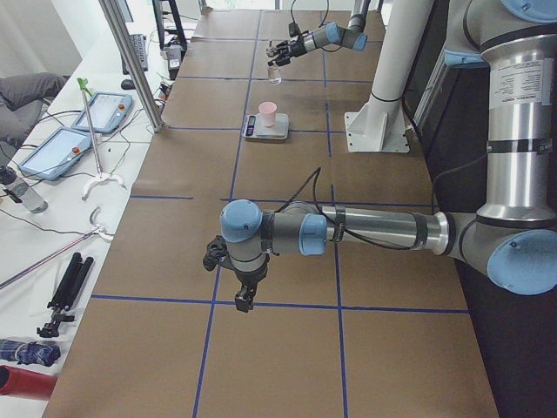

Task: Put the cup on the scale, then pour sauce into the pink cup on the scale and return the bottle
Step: 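Carry the upright bottle with the right gripper away from the scale, then hold the bottle upright with the right gripper beside the scale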

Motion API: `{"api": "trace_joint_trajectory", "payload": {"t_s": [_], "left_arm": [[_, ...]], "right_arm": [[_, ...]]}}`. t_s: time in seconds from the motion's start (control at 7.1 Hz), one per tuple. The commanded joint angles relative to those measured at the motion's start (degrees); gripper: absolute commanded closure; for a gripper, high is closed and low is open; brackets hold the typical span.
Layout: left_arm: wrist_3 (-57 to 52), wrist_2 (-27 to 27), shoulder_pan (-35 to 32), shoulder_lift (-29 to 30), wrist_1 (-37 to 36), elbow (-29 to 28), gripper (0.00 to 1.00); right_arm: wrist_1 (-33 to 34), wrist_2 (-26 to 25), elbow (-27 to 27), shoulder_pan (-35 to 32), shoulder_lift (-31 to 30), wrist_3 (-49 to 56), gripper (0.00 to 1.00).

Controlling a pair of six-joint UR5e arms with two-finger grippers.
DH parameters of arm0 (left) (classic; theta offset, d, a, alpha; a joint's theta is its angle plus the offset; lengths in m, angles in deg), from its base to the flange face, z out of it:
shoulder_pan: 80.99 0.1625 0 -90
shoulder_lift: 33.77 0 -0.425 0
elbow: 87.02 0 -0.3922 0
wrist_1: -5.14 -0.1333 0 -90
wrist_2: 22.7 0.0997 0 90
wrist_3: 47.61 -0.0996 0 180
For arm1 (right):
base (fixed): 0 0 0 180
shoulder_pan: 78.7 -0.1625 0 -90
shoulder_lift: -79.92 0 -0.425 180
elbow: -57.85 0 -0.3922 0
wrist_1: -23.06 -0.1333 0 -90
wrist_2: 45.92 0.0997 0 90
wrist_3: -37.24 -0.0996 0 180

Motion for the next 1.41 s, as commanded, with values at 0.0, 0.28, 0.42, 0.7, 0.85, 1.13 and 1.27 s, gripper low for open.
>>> {"api": "trace_joint_trajectory", "payload": {"t_s": [0.0, 0.28, 0.42, 0.7, 0.85, 1.13, 1.27], "left_arm": [[0.0, 0.0, 0.0, 0.0, 0.0, 0.1, 0.0], [0.0, 0.0, 0.0, 0.0, 0.1, 0.1, 0.0], [0.0, 0.0, 0.0, 0.0, 0.1, 0.1, 0.0], [0.0, -0.1, 0.0, 0.0, 0.2, 0.1, 0.0], [0.0, -0.1, 0.0, 0.0, 0.2, 0.1, 0.0], [0.0, 0.0, 0.0, 0.0, 0.2, 0.1, 0.0], [0.0, -0.1, 0.0, 0.0, 0.2, 0.1, 0.0]], "right_arm": [[-10.0, -0.5, 6.0, 0.0, -2.1, -0.3, 1.0], [-12.6, -0.7, 8.0, 0.0, -2.9, -0.3, 1.0], [-12.6, -1.2, 8.0, 0.0, -4.4, -0.3, 1.0], [-12.6, -1.7, 8.1, -0.1, -5.0, -0.3, 1.0], [-12.6, -1.7, 8.2, -0.1, -5.4, -0.3, 1.0], [-12.6, -1.9, 8.6, -0.1, -6.0, -0.3, 1.0], [-12.6, -1.9, 8.6, -0.1, -6.0, -0.3, 1.0]]}}
